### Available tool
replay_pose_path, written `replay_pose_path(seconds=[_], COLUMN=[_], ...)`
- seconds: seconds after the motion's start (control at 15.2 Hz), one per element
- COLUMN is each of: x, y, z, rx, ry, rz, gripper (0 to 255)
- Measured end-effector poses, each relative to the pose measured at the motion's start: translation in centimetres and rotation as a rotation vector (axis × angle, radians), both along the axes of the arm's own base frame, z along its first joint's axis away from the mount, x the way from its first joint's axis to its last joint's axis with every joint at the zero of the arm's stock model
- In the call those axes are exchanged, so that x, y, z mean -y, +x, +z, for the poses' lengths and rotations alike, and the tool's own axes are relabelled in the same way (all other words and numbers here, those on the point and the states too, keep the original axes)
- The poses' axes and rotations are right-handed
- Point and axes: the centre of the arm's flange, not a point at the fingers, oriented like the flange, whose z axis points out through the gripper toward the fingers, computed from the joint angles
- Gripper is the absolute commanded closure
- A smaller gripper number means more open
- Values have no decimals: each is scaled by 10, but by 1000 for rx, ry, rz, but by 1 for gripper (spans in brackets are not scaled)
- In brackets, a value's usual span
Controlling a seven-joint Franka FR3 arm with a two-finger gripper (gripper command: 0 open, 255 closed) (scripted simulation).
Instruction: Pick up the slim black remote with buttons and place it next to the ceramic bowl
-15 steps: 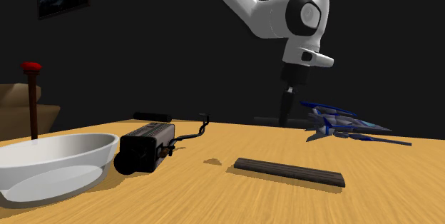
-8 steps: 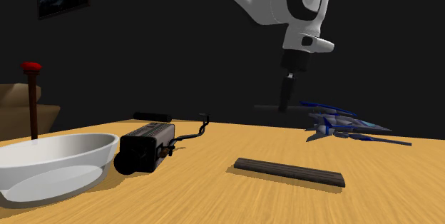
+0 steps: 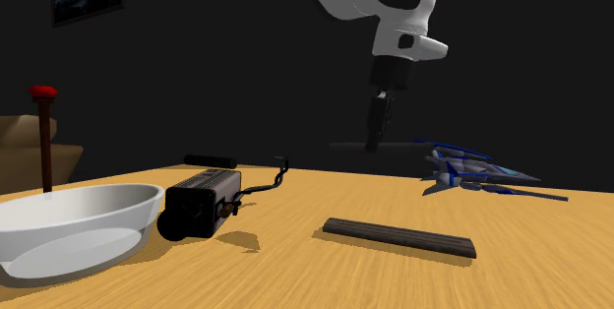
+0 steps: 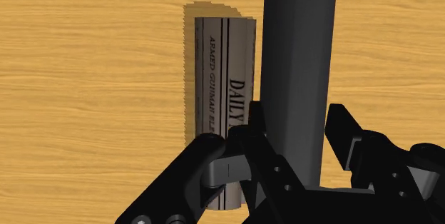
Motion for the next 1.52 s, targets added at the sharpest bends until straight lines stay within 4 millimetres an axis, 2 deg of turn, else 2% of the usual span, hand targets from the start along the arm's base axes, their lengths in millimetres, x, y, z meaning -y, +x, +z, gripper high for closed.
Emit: replay_pose_path(seconds=[0.53, 1.52], x=[6, 25], y=[-109, -301], z=[1, 4], rx=[0, 0], ry=[0, -1], rz=[0, -1], gripper=[255, 255])
